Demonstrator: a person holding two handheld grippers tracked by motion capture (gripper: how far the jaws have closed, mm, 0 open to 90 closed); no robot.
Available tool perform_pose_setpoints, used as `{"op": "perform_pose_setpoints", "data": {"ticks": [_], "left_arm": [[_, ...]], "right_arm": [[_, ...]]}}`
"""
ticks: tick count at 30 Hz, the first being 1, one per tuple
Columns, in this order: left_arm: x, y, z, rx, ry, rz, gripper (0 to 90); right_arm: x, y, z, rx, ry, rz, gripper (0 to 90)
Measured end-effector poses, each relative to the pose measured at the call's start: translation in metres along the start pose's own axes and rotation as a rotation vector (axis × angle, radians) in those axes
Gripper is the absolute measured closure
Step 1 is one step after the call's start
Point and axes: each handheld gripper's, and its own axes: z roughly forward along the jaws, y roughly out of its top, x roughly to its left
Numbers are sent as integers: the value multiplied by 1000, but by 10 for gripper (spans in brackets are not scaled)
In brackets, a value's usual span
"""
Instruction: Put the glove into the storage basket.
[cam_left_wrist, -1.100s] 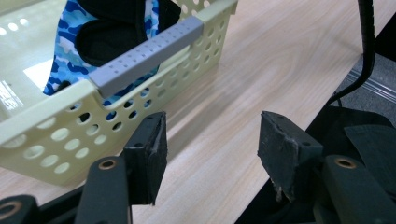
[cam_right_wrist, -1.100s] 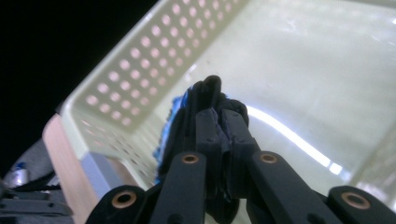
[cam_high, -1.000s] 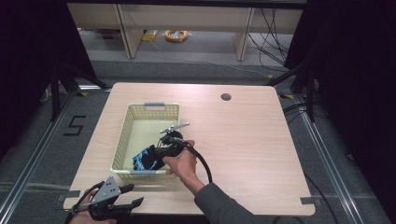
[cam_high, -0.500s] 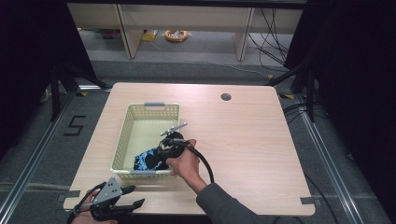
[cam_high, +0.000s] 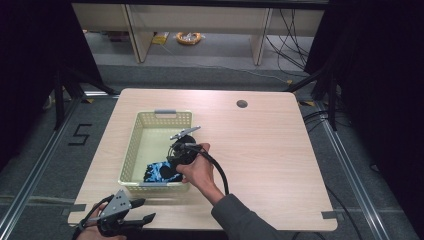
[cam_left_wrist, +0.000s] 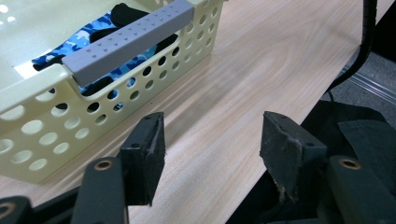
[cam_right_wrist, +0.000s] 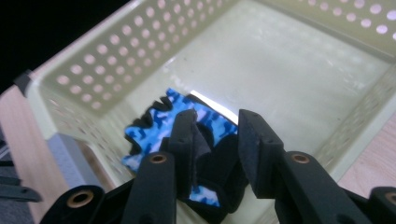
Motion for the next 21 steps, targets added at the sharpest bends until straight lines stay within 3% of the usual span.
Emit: {"op": "perform_pose_setpoints", "data": {"ticks": [1, 2, 3, 4, 5, 6, 9, 10, 12, 14, 16, 17, 18, 21], "left_arm": [[0, 0, 0, 0, 0, 0, 379], [-1, 0, 0, -10, -30, -23, 372], [-1, 0, 0, -3, -30, -23, 365], [-1, 0, 0, -3, -30, -23, 356], [-2, -1, 1, -1, -42, -54, 356], [0, -2, 3, -15, -31, -34, 331], [2, -3, 4, -3, -39, -46, 304], [3, -5, 5, -7, -47, -84, 295], [5, -6, 7, -33, -39, -82, 275], [6, -6, 6, -17, -43, -90, 257], [7, -8, 8, -46, -38, -95, 240], [8, -7, 6, -16, -42, -102, 240], [9, -8, 8, -37, -43, -111, 219], [11, -9, 8, -28, -49, -108, 203]], "right_arm": [[0, 0, 0, 0, 0, 0, 671], [2, 1, -6, 14, 0, 44, 633], [1, 1, -7, 0, 13, 52, 620], [1, 1, -7, 0, 13, 52, 620], [0, 1, -10, -2, 20, 50, 614], [-3, 0, -12, -49, 44, 36, 587], [-5, -1, -18, -77, 58, 30, 547], [-6, -2, -20, -87, 58, 33, 540], [-8, -4, -24, -107, 77, 43, 530], [-11, -6, -29, -109, 90, 48, 521], [-14, -8, -33, -125, 103, 49, 520], [-14, -8, -33, -125, 103, 49, 520], [-16, -11, -38, -121, 107, 58, 515], [-19, -14, -44, -136, 103, 52, 506]]}}
